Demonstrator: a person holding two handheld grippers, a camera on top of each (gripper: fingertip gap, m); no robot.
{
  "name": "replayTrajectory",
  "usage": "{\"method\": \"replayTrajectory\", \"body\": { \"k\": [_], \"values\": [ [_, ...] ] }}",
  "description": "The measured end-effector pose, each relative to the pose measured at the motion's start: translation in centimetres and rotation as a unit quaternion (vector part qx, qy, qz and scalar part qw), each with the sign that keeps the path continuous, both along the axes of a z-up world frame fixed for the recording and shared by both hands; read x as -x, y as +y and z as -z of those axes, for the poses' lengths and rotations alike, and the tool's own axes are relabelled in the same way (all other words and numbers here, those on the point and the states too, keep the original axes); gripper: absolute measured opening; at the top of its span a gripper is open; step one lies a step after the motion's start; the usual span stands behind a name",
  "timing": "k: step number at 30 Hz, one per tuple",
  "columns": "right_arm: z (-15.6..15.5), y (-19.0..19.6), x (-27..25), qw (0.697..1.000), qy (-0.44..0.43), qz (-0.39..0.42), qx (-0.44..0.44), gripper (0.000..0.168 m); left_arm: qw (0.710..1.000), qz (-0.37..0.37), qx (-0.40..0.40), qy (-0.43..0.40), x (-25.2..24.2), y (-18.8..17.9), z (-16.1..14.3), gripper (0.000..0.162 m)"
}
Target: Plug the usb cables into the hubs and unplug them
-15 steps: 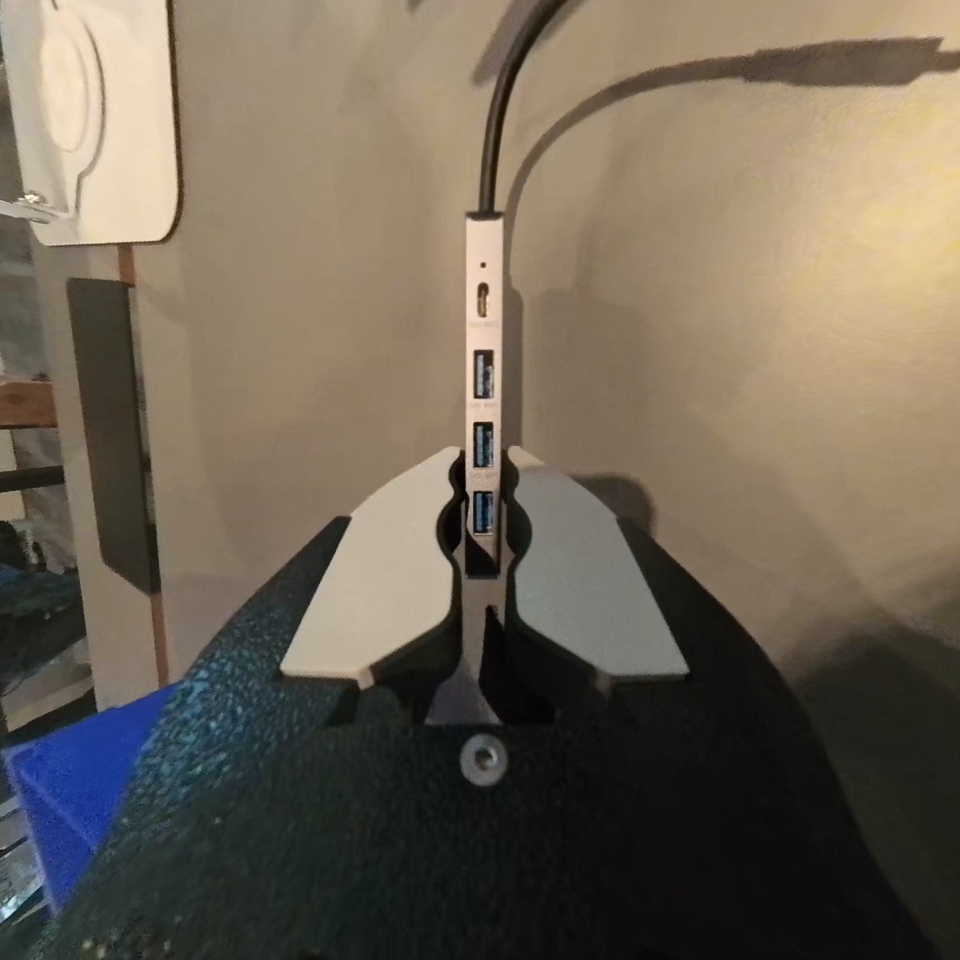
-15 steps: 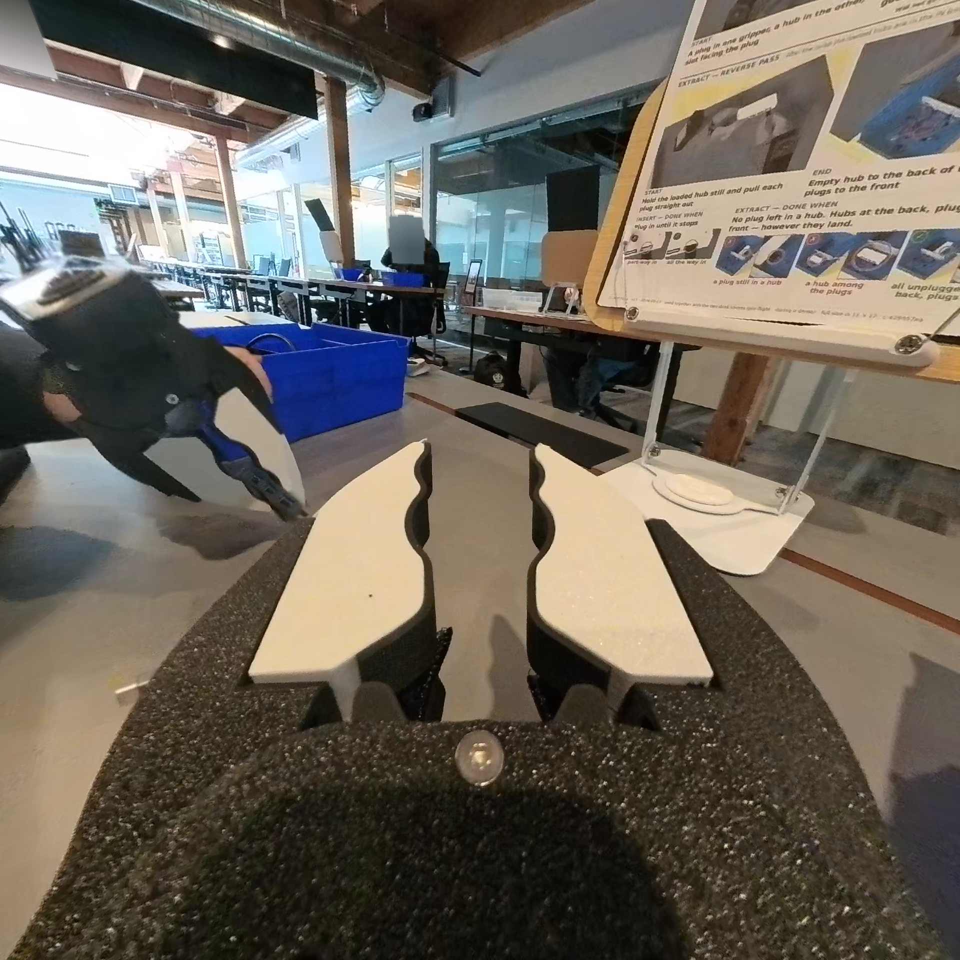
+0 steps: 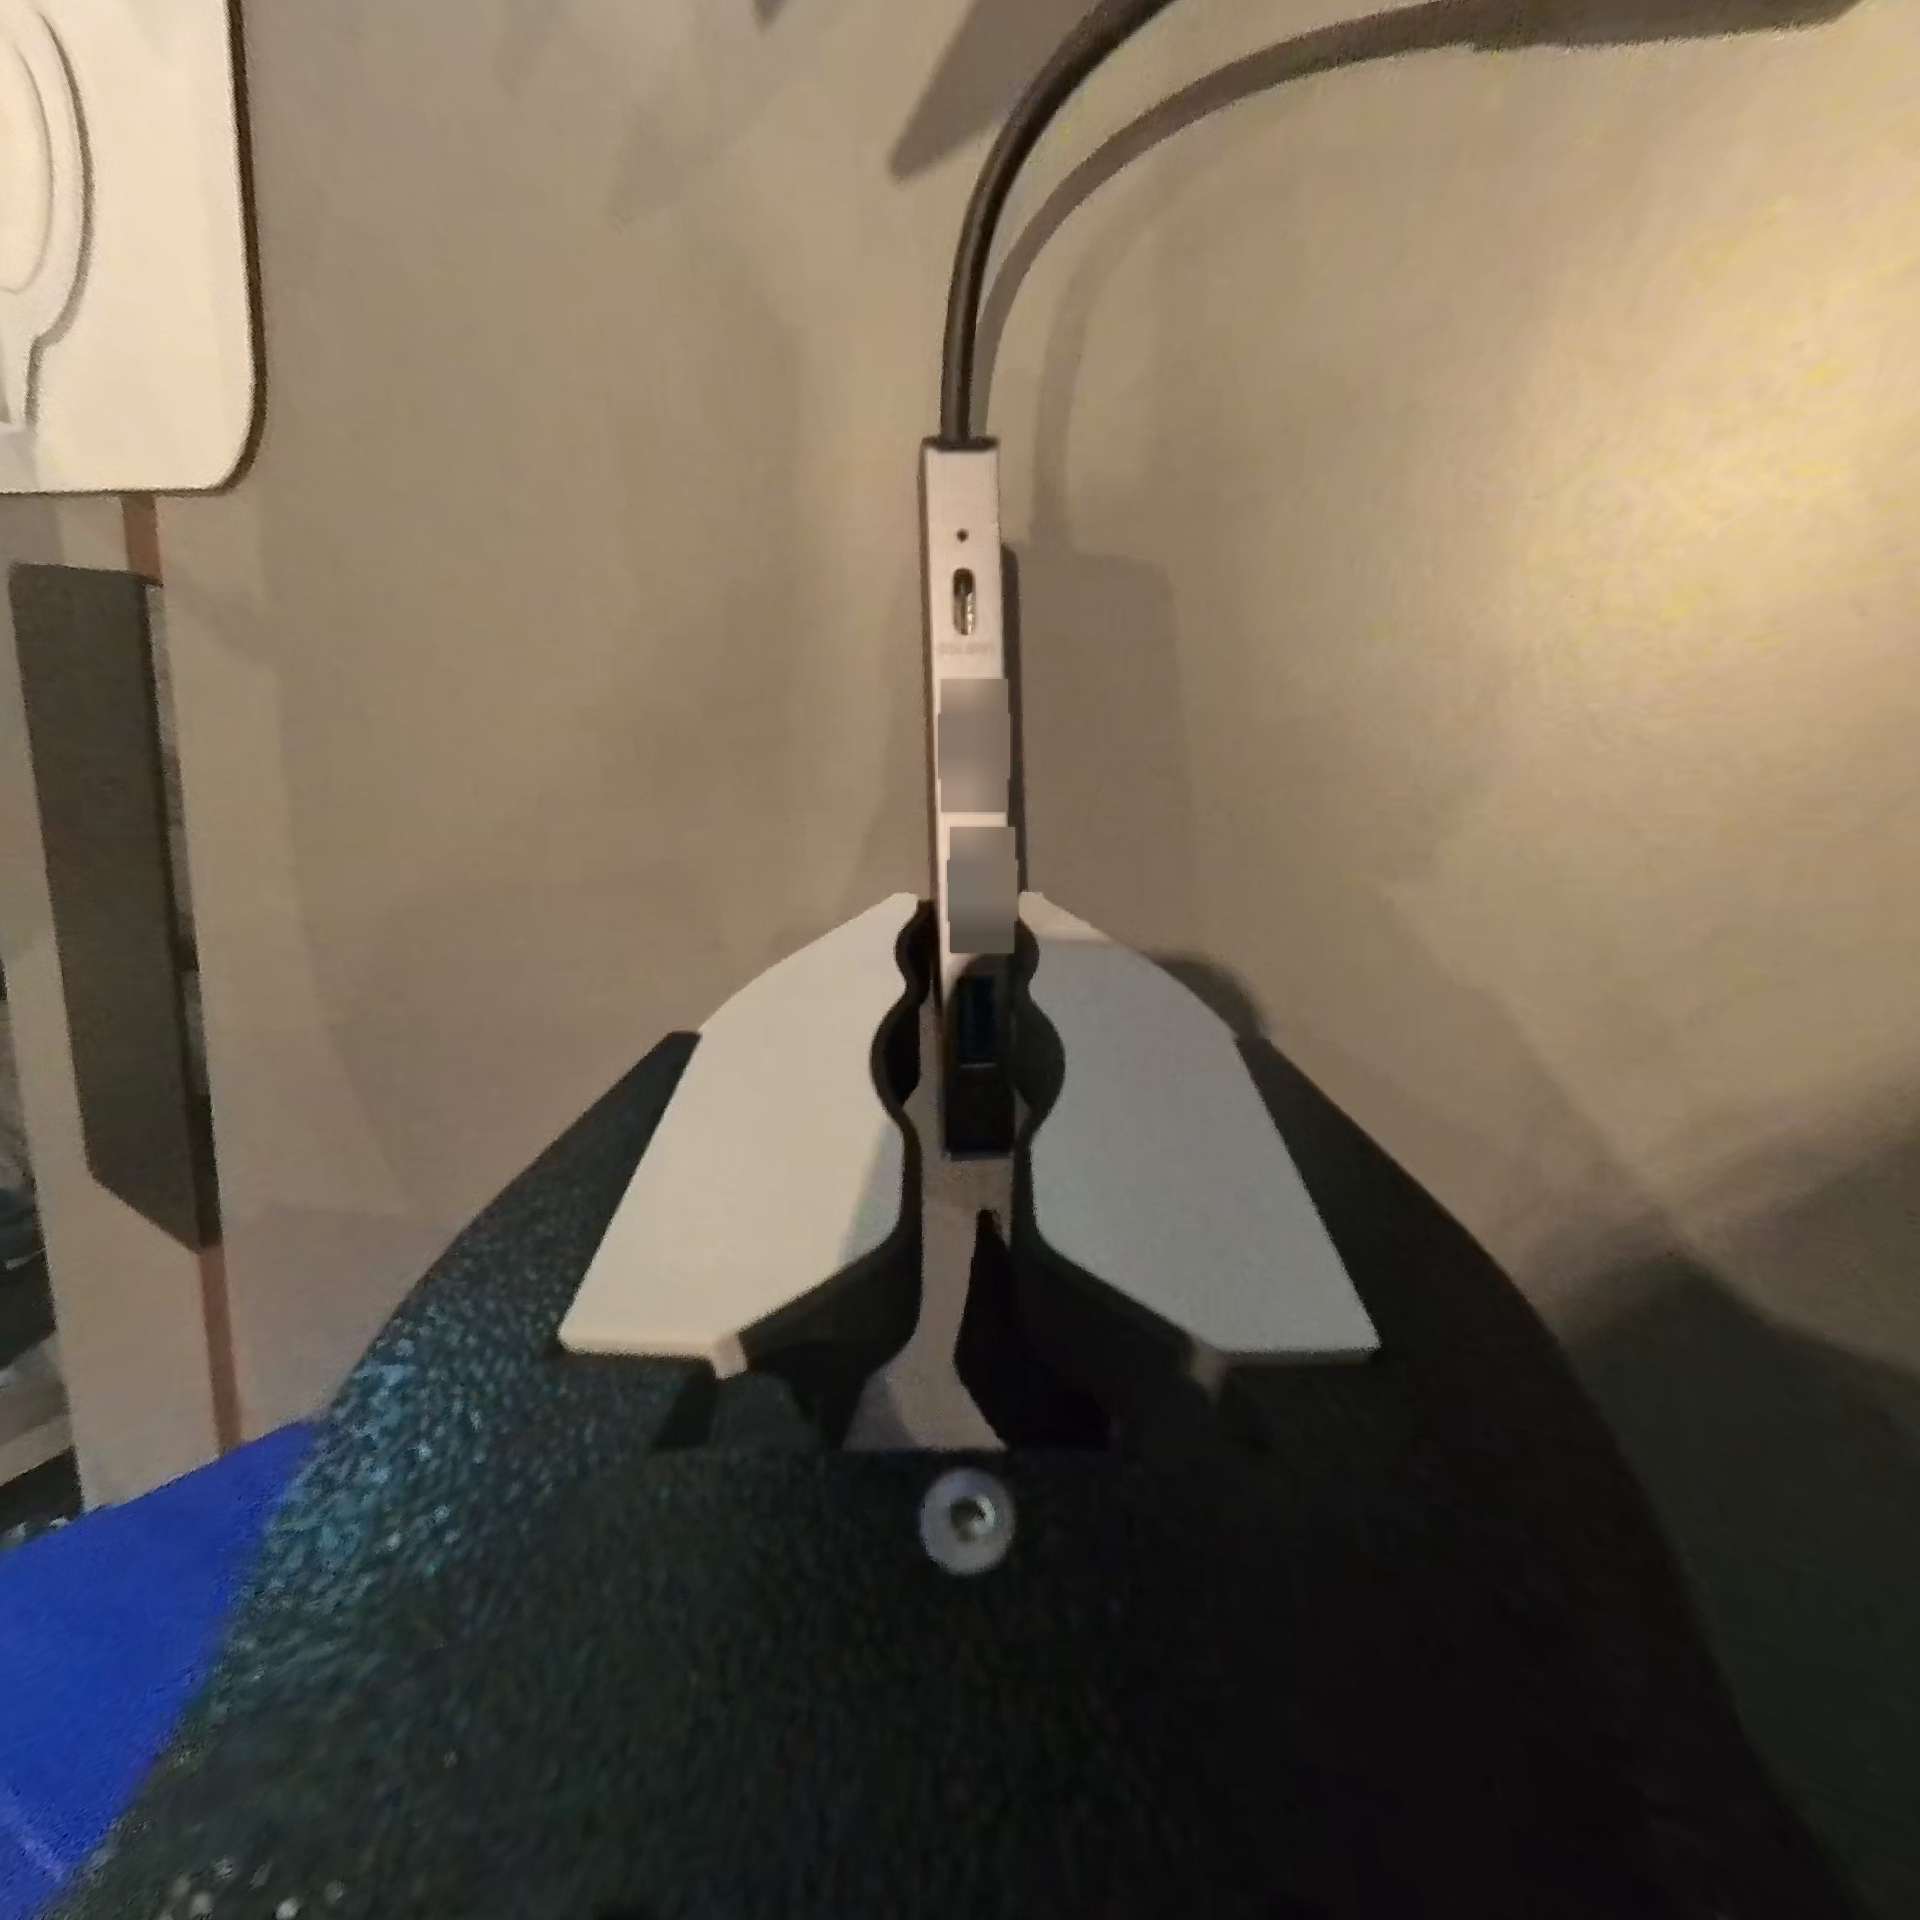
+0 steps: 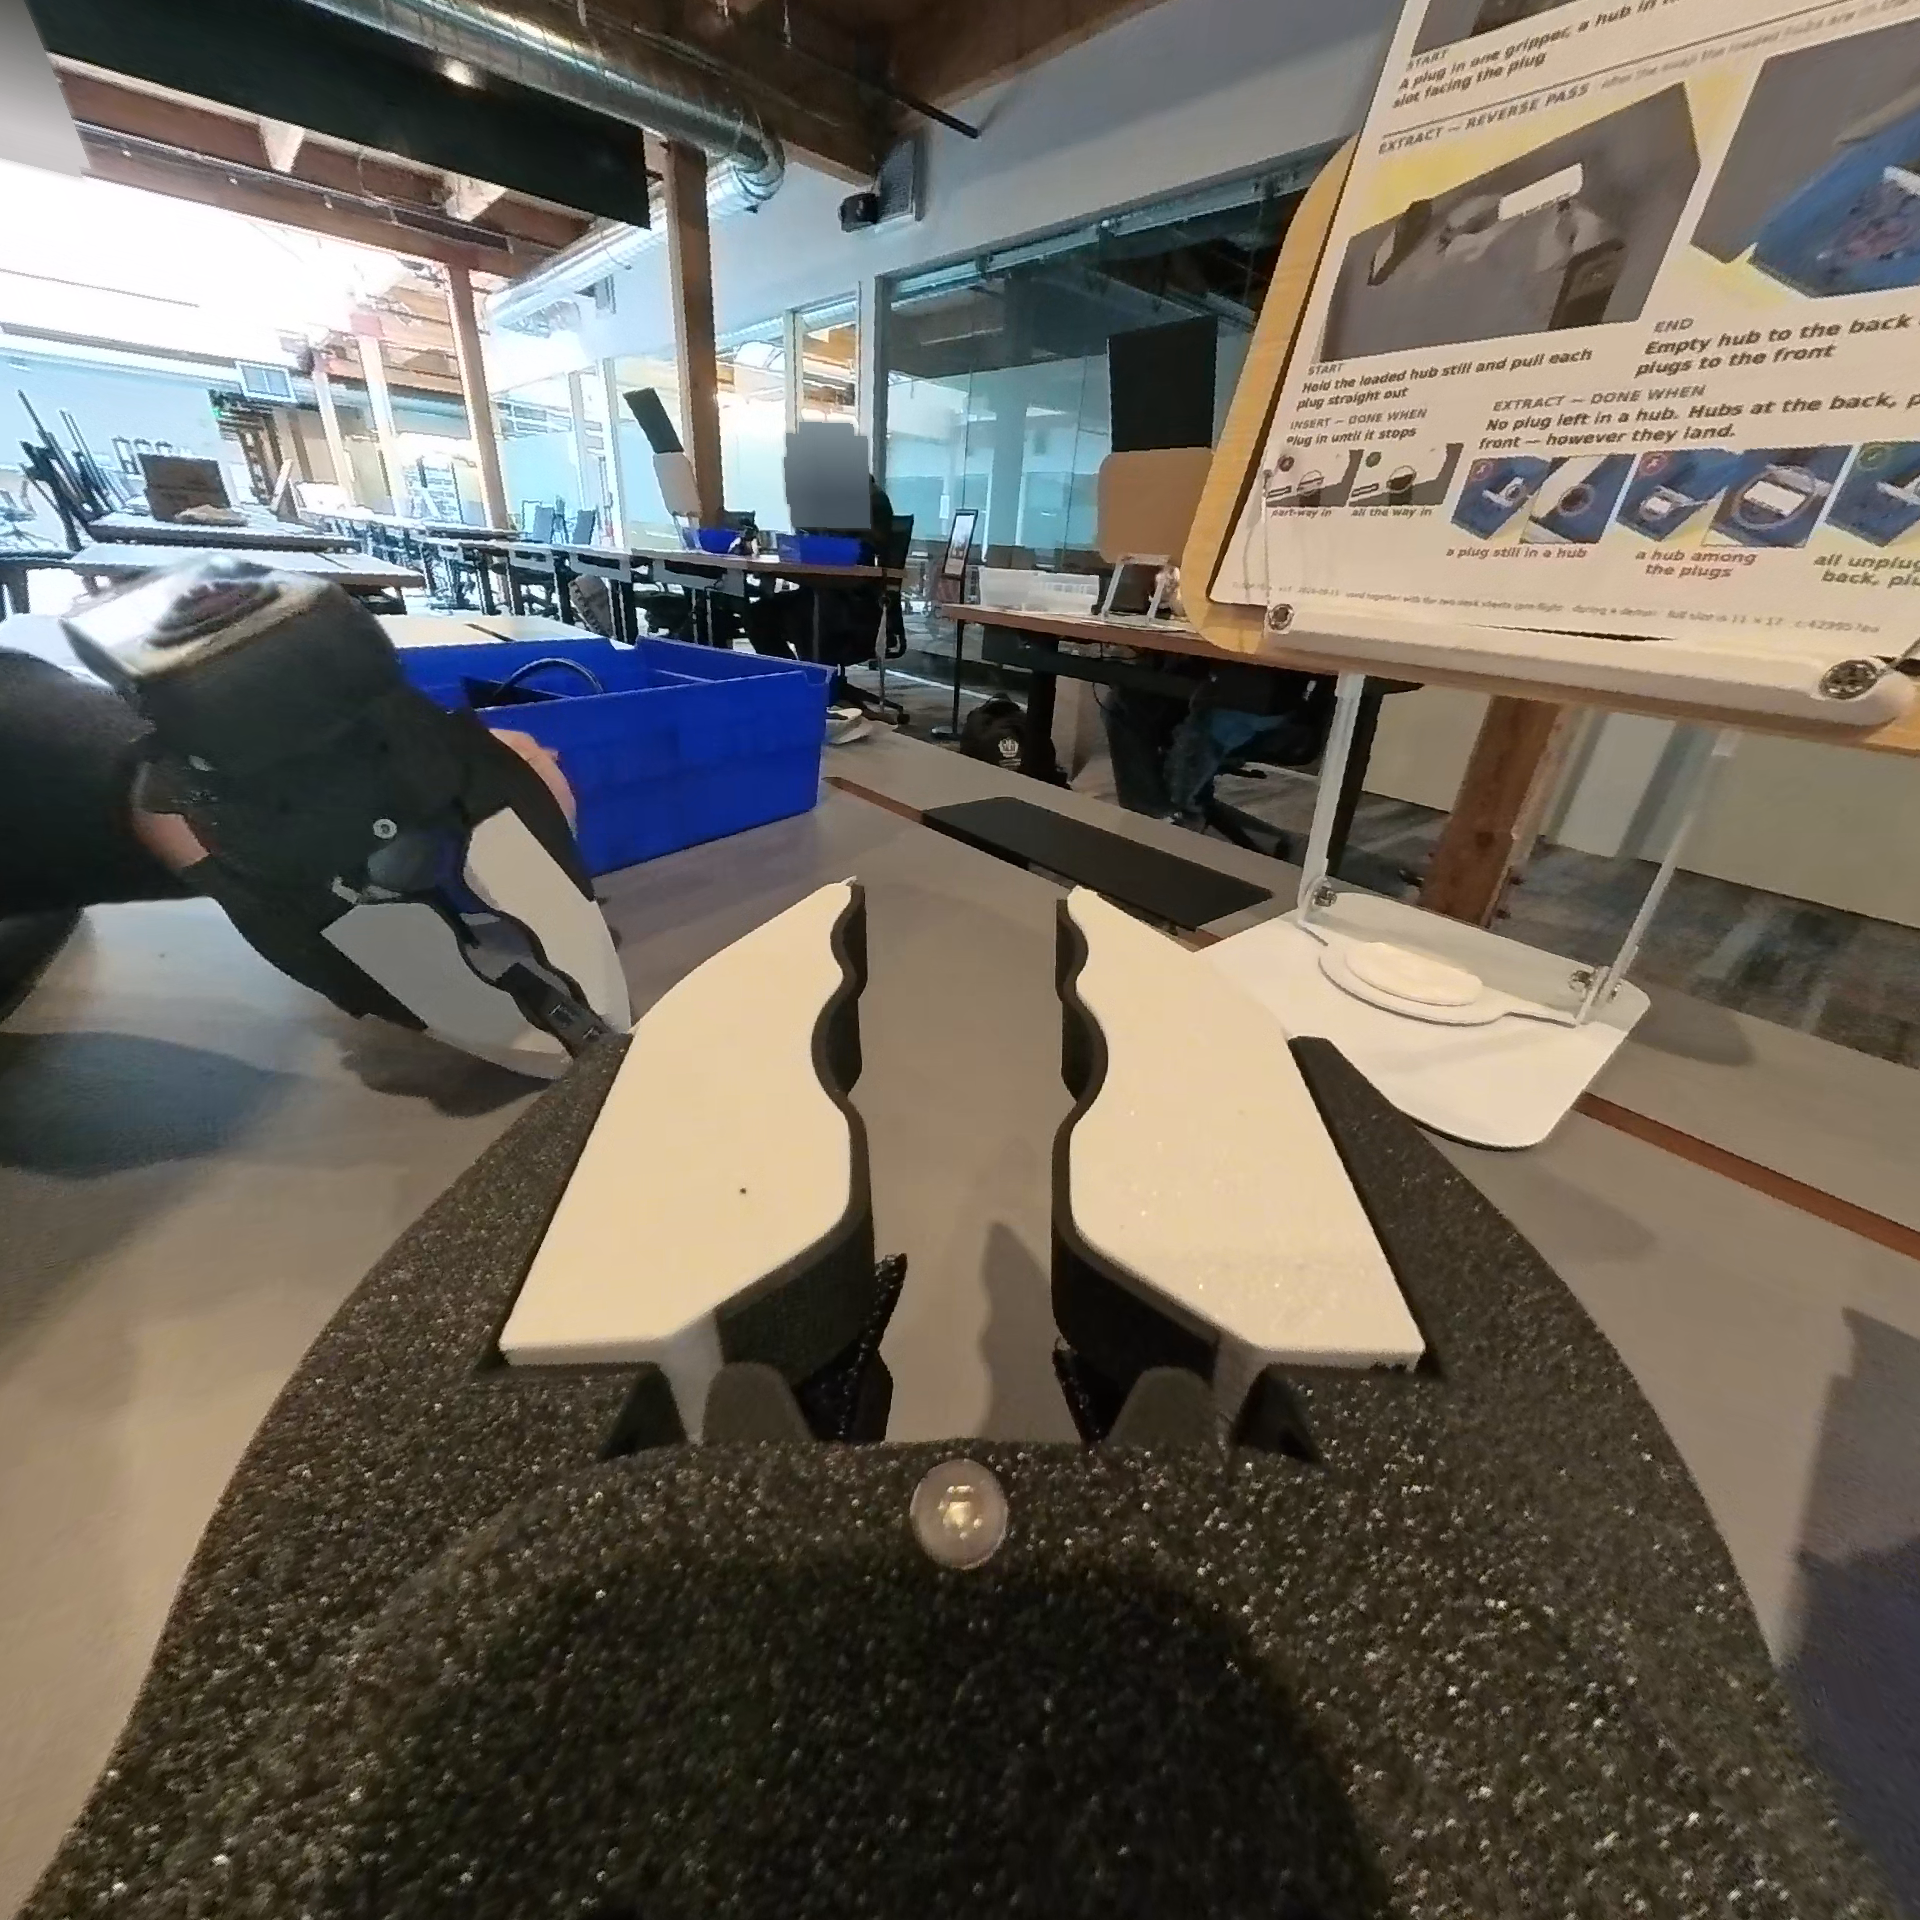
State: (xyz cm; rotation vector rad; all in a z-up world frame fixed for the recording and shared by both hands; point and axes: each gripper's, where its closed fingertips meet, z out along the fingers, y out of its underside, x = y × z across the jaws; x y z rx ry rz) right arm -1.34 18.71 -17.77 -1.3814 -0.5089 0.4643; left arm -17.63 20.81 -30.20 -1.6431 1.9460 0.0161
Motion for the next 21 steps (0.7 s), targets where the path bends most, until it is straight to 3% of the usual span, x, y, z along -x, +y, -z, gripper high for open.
{"method": "replayTrajectory", "body": {
  "k": [12,17,21],
  "values": [
    [0.1,0.0,0.0,1.0,0.001,-0.001,0.003,0.034,0.998,-0.01,0.037,-0.048,0.1,-1.3,-1.2,0.034],
    [0.0,0.0,0.0,1.0,0.003,-0.001,0.002,0.034,0.995,-0.027,0.019,-0.098,2.1,-2.5,-4.9,0.035],
    [-0.1,-0.1,0.1,1.0,0.003,-0.001,0.0,0.034,0.985,-0.1,-0.057,-0.125,7.4,-0.3,-9.4,0.033]
  ]
}}
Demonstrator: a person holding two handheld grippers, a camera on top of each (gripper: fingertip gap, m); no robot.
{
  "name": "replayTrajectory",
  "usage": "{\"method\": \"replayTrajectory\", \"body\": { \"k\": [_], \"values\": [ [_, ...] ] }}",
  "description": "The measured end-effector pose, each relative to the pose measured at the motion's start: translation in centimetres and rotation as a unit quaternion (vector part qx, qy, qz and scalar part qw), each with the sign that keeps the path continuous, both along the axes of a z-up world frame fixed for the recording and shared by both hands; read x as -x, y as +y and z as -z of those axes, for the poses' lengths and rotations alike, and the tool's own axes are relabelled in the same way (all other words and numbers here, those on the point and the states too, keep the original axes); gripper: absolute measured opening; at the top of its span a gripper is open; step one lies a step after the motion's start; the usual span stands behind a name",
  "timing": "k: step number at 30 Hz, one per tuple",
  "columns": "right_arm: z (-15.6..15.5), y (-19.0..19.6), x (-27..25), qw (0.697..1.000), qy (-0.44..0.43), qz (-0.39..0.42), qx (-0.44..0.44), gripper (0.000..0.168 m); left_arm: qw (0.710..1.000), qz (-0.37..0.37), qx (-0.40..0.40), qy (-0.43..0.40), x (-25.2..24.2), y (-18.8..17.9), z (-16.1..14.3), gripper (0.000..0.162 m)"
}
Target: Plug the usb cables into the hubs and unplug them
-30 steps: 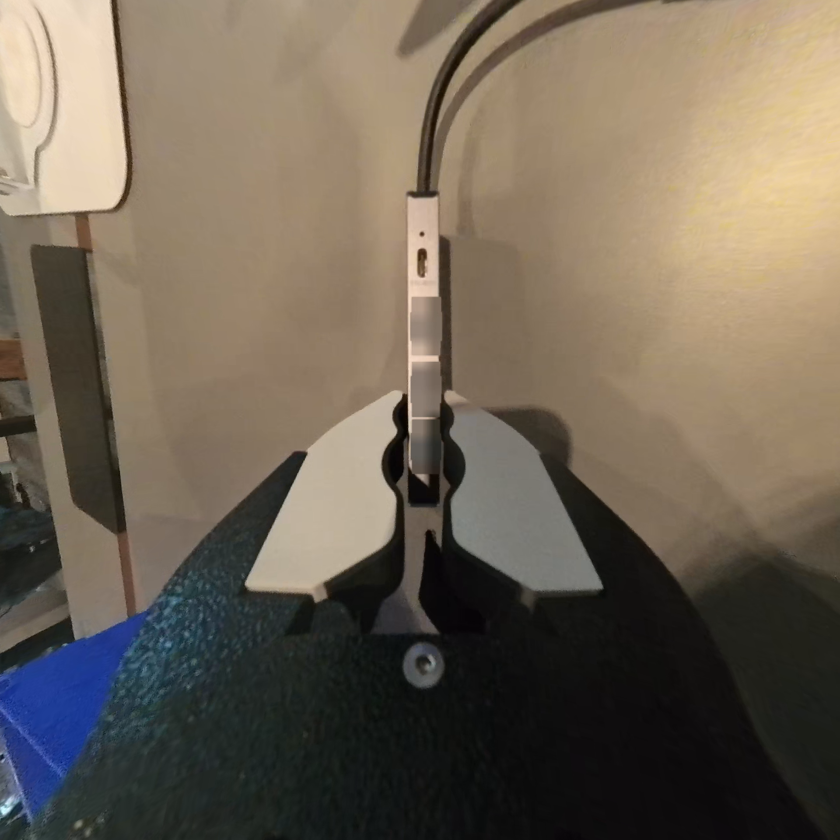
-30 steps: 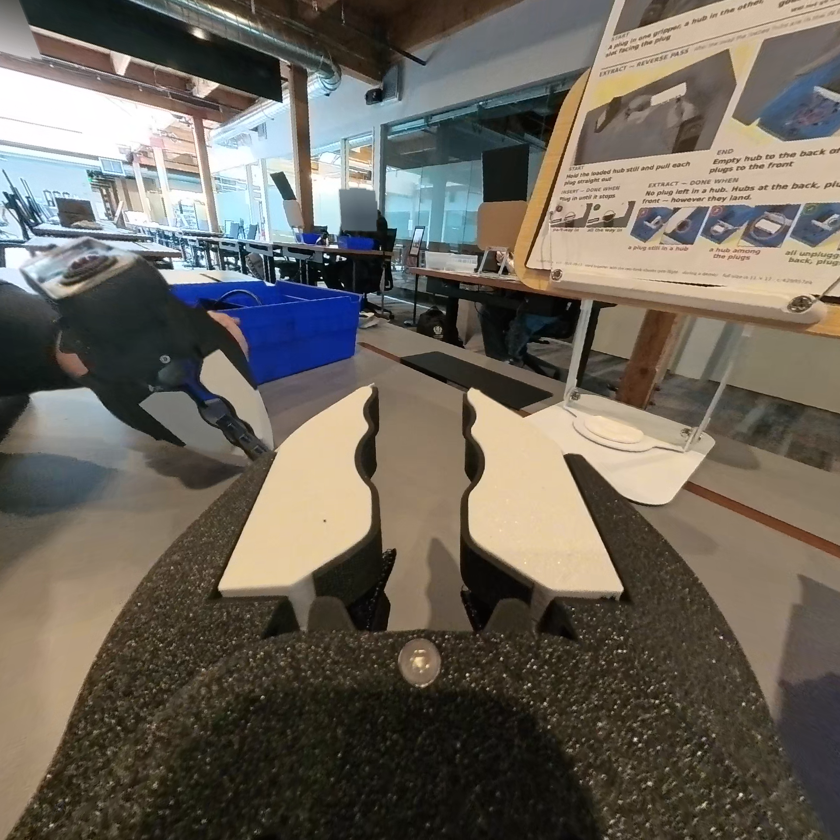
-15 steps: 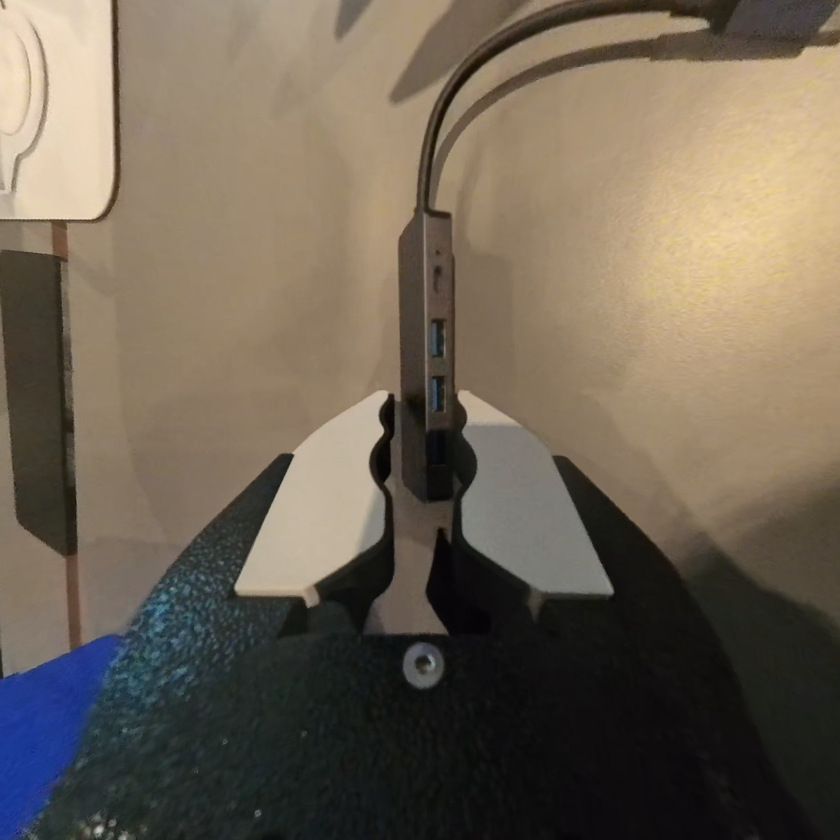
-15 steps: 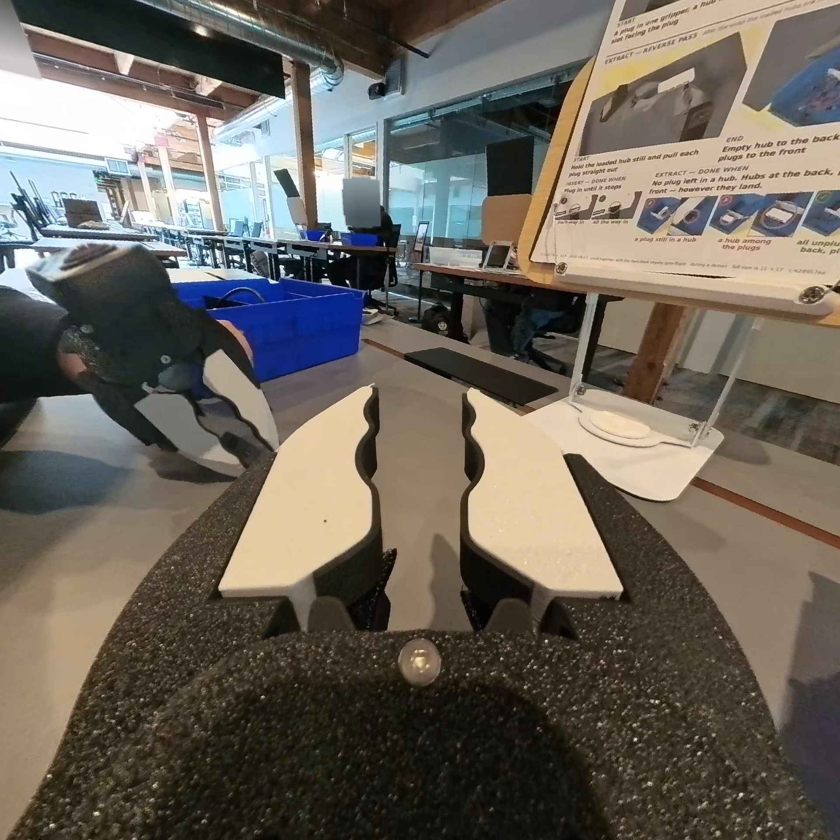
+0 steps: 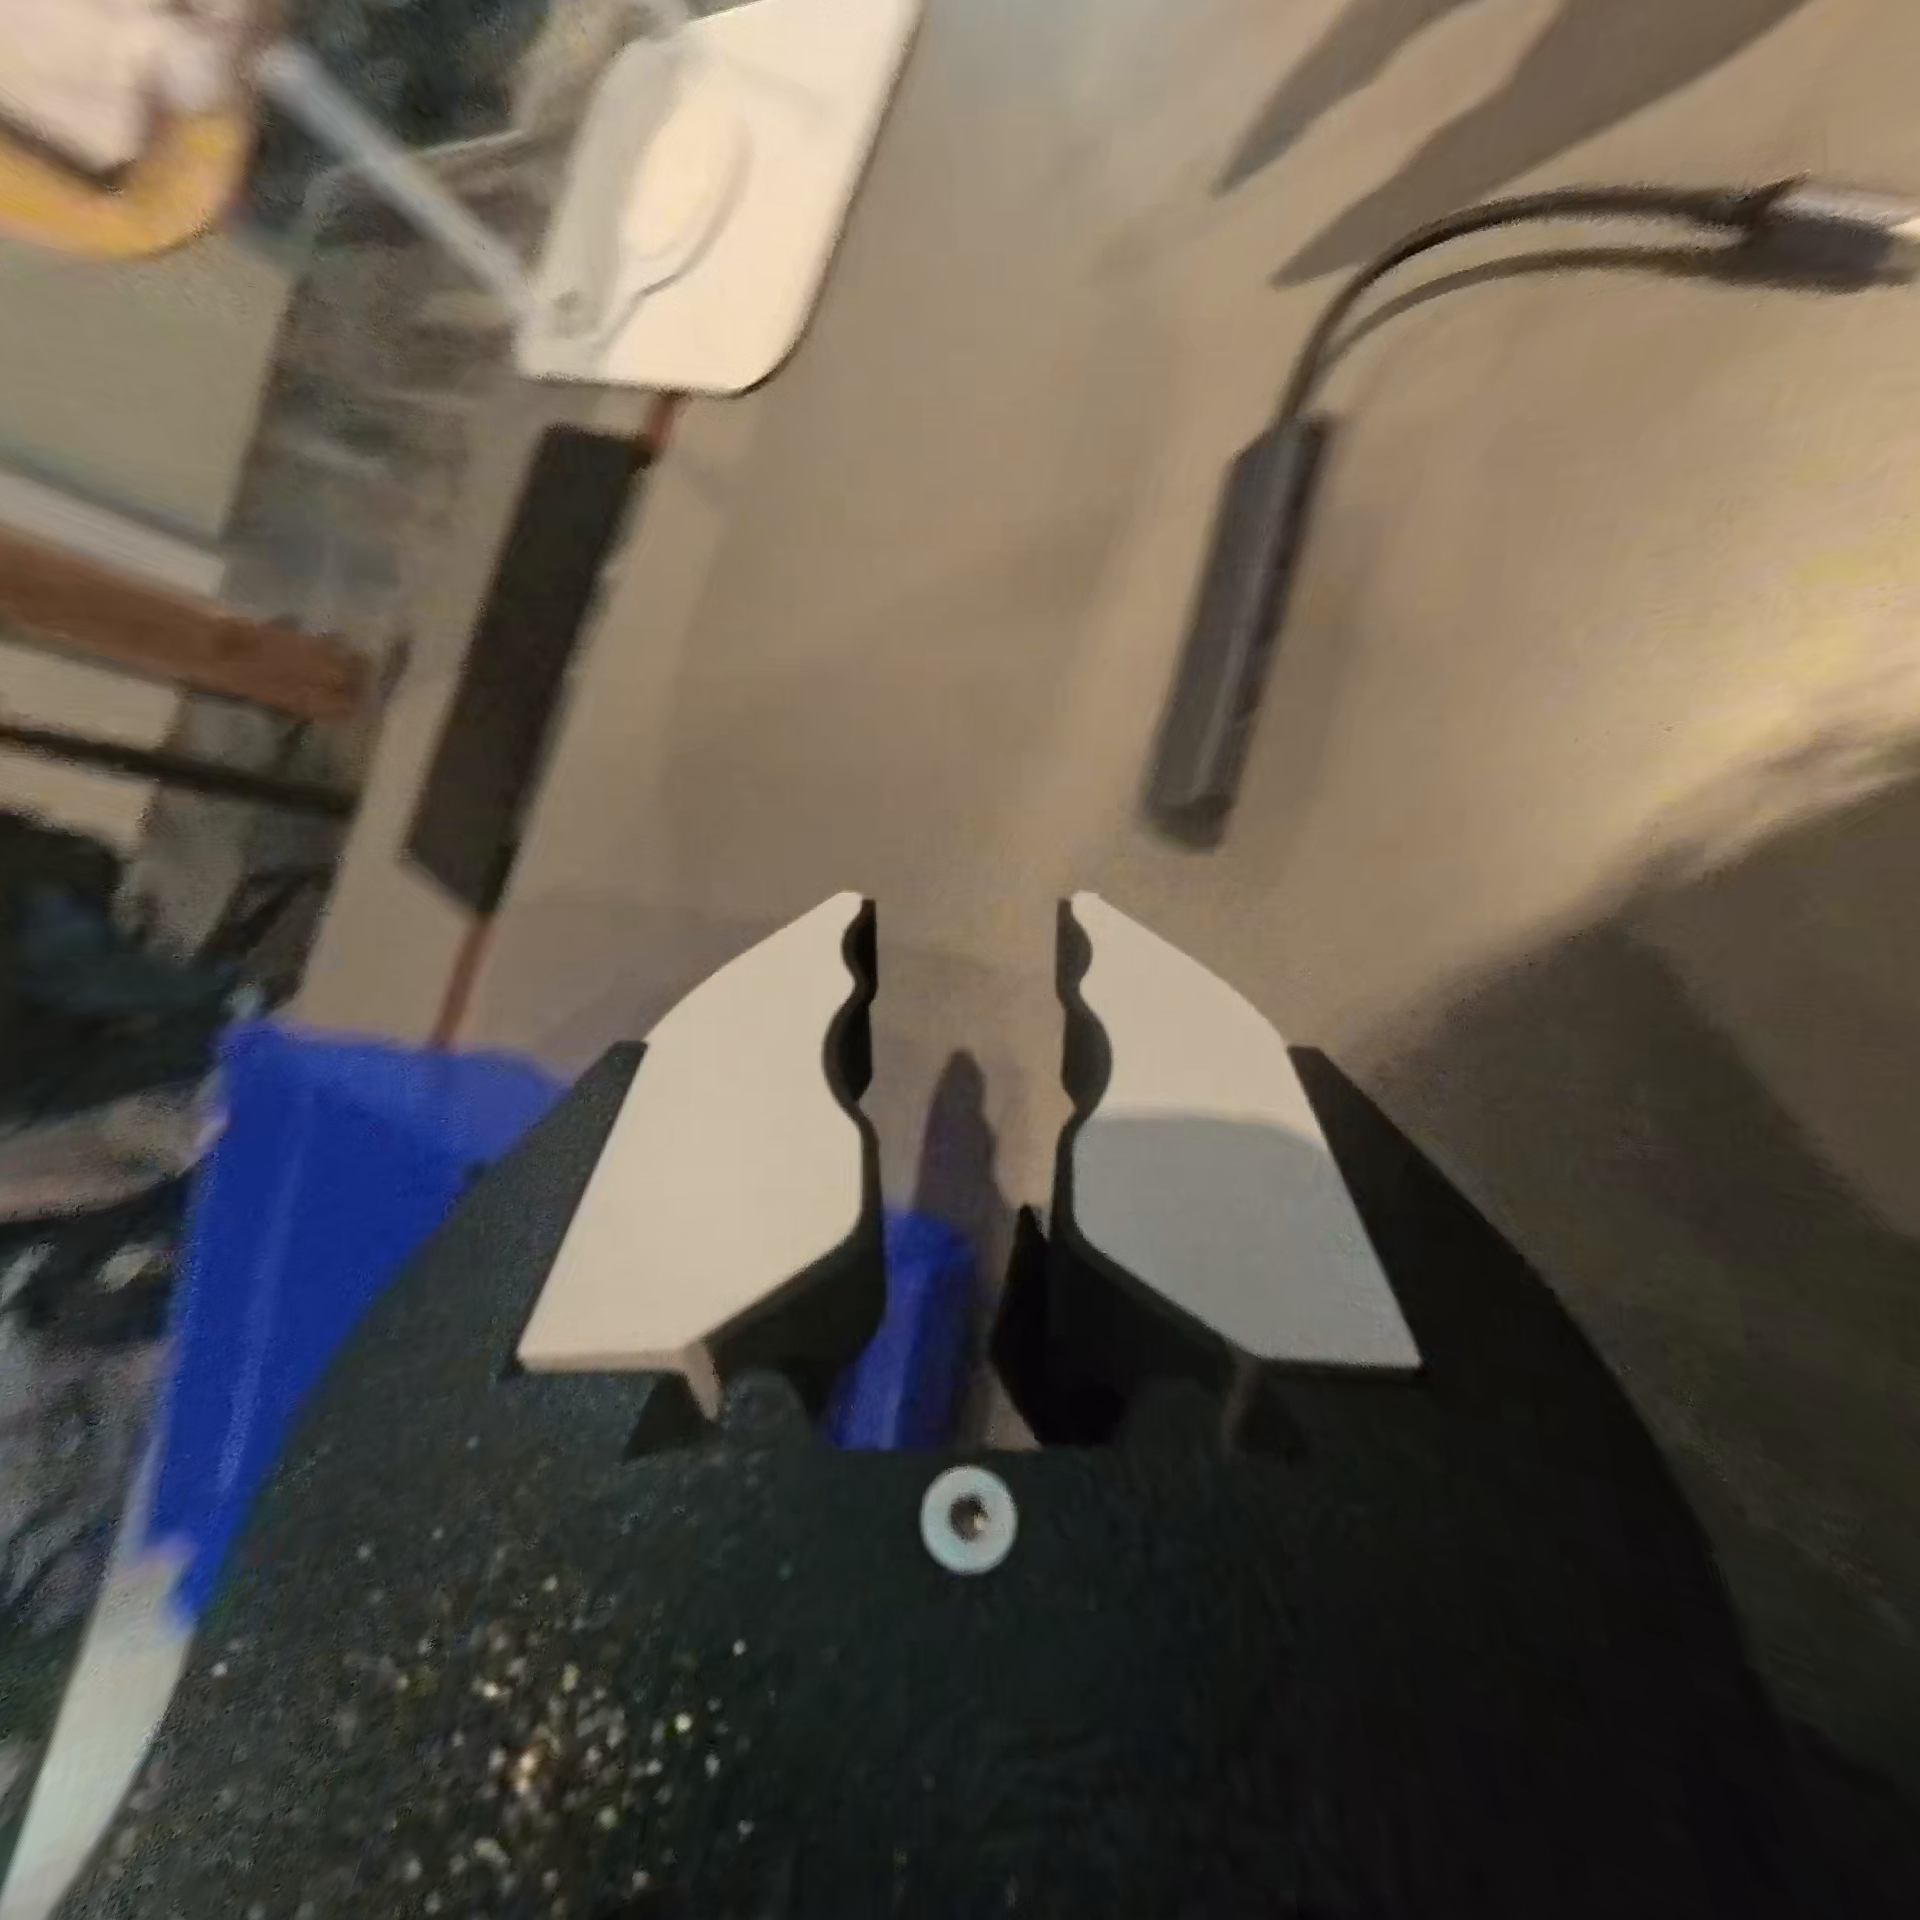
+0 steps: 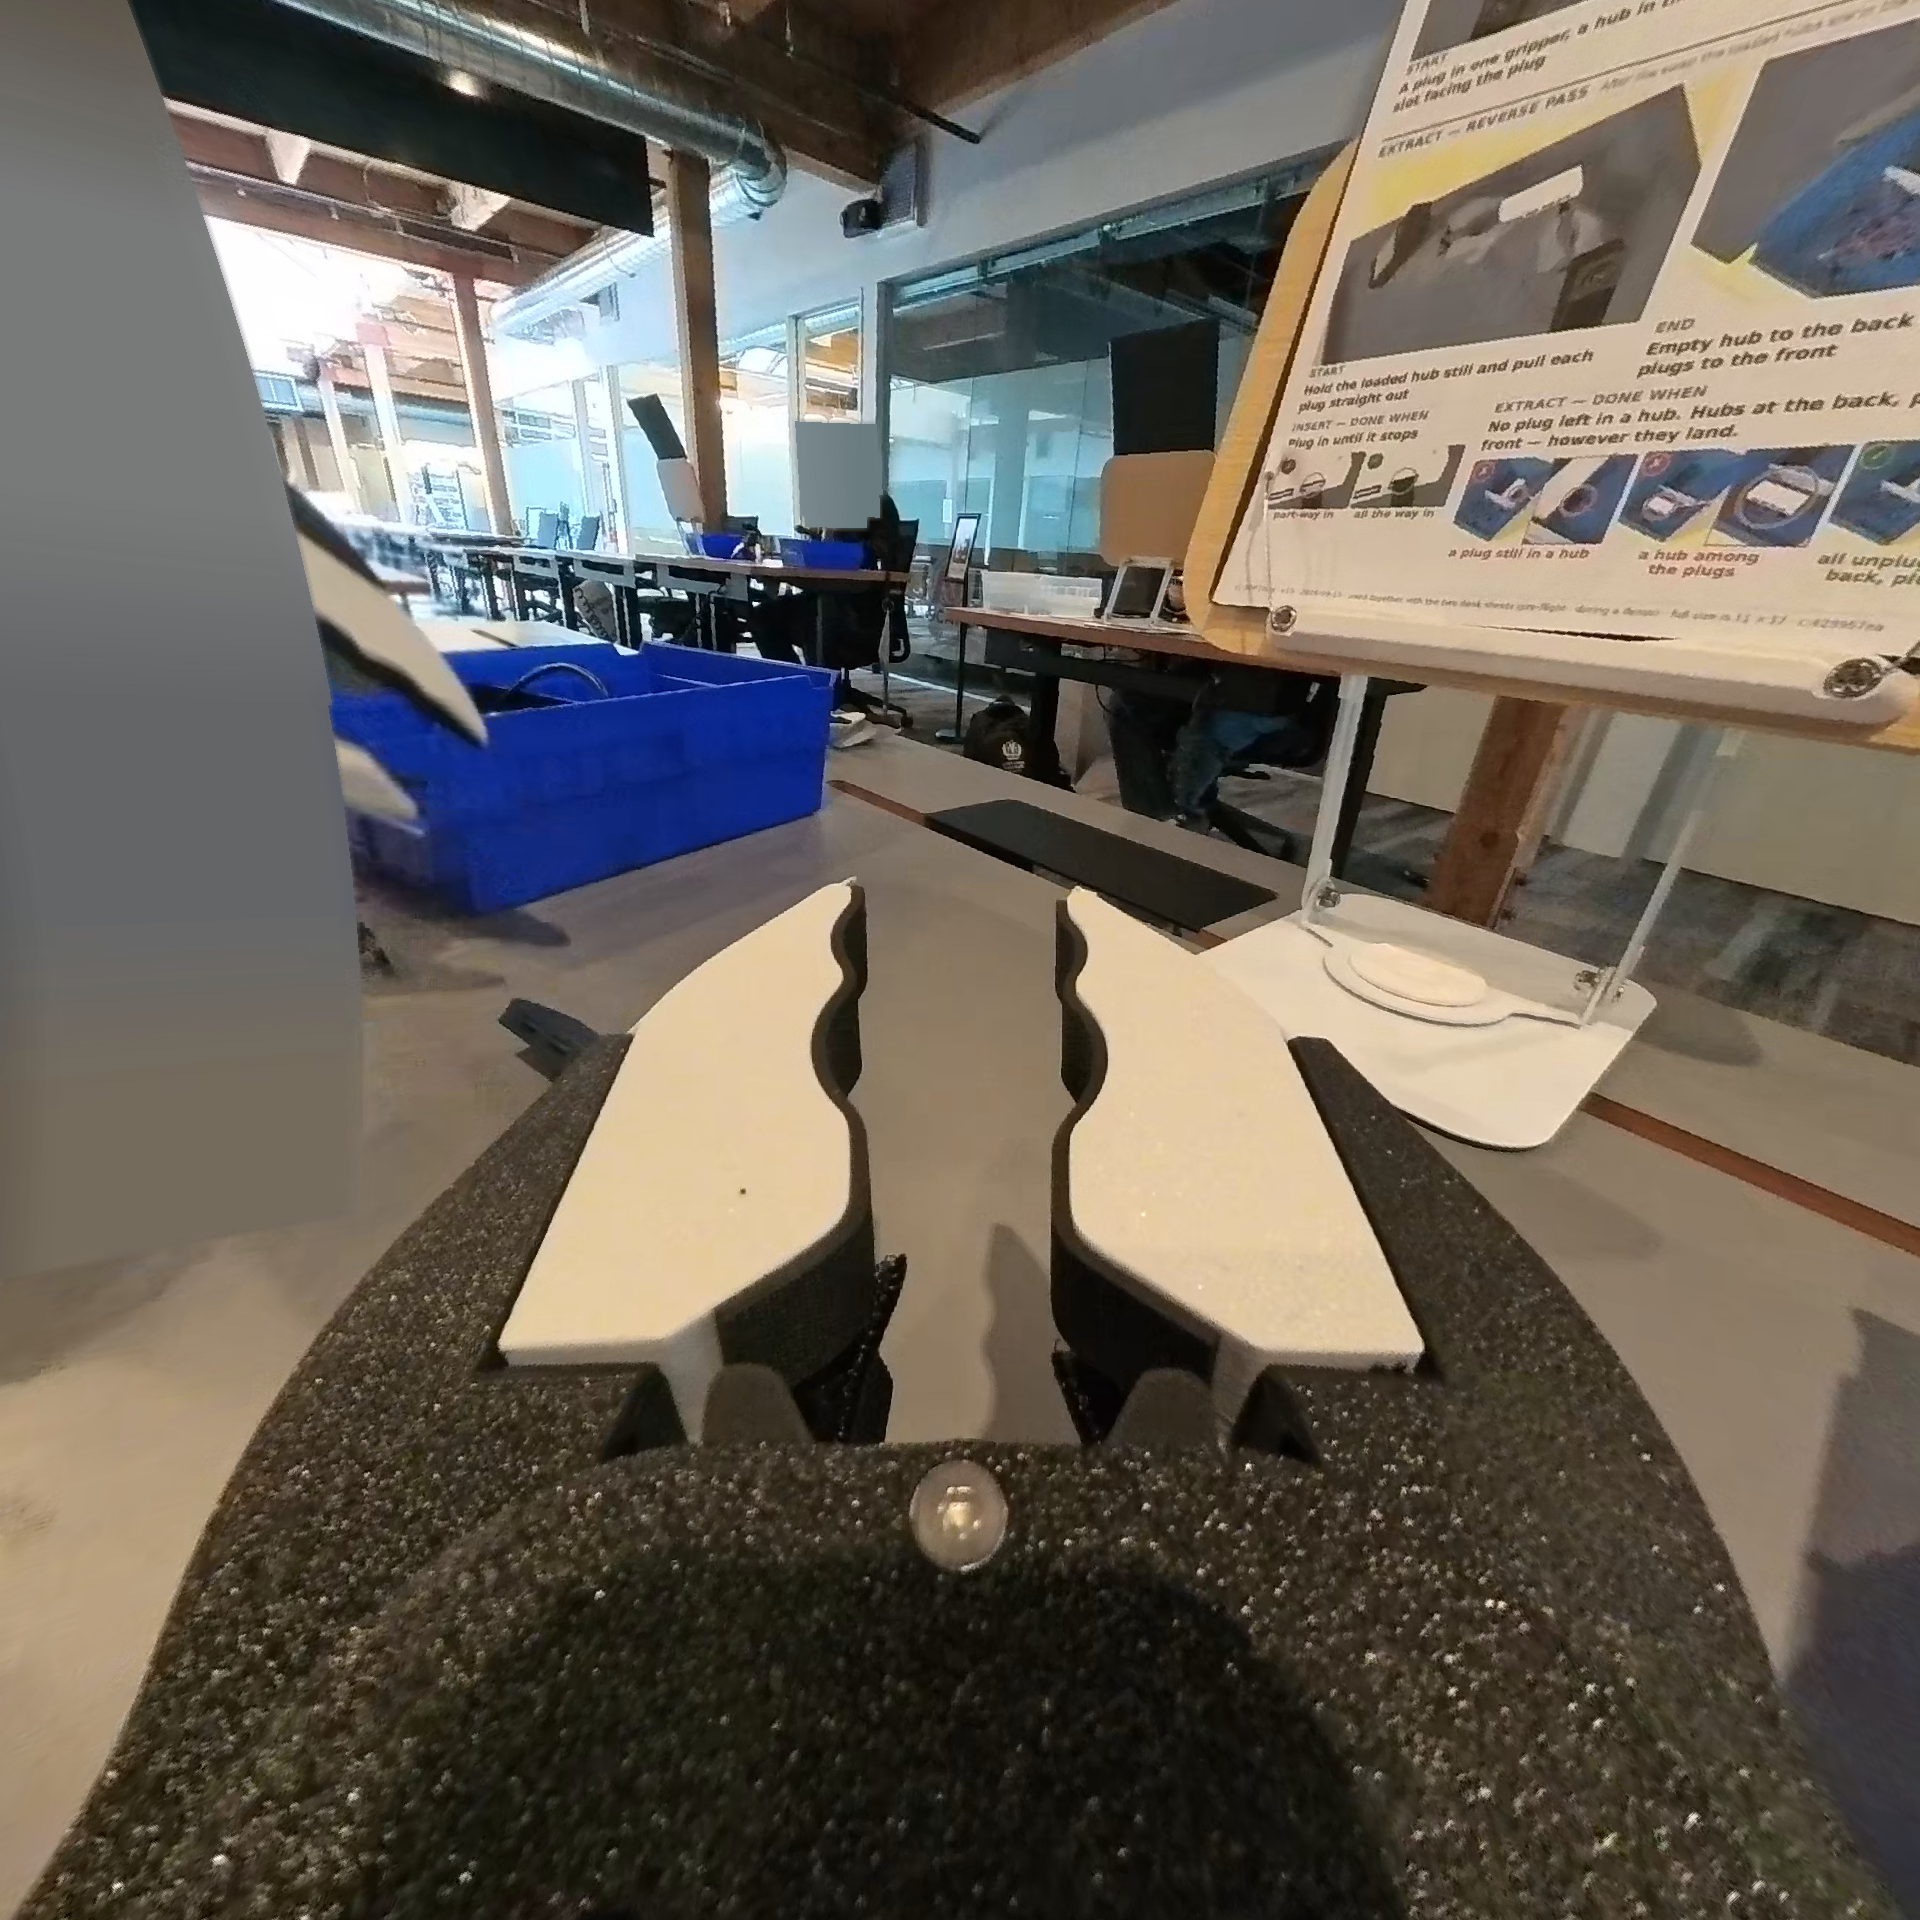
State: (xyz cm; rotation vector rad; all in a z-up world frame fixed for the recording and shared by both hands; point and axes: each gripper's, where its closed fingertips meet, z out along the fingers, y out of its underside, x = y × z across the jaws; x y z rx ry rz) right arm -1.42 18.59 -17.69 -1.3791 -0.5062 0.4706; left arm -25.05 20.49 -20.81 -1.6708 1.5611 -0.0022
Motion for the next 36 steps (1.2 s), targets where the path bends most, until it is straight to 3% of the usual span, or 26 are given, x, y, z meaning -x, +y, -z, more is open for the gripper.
{"method": "replayTrajectory", "body": {
  "k": [6,11,15,19,23,26,36],
  "values": [
    [0.1,0.0,0.2,1.0,-0.002,-0.003,0.003,0.034,0.981,-0.177,-0.081,0.008,12.4,6.6,-4.7,0.028],
    [0.3,0.1,0.3,1.0,-0.005,-0.002,0.004,0.034,0.962,-0.217,-0.108,0.125,18.9,12.7,-3.0,0.033],
    [0.3,0.1,0.1,1.0,-0.006,0.002,0.004,0.034,0.953,-0.208,-0.085,0.205,20.4,15.7,-0.5,0.04],
    [0.2,0.1,0.1,1.0,-0.008,0.003,0.0,0.034,0.952,-0.192,-0.058,0.232,20.6,17.1,0.5,0.037],
    [0.1,-0.1,0.2,1.0,-0.01,0.001,-0.003,0.034,0.954,-0.161,-0.023,0.25,20.3,16.8,1.1,0.021],
    [0.0,-0.2,0.3,1.0,-0.01,-0.001,-0.005,0.034,0.95,-0.153,-0.049,0.266,20.6,16.9,0.3,0.005],
    [0.0,-0.2,0.4,1.0,-0.012,-0.004,-0.004,0.034,0.956,-0.178,-0.027,0.23,21.3,16.0,-2.3,0.005]
  ]
}}
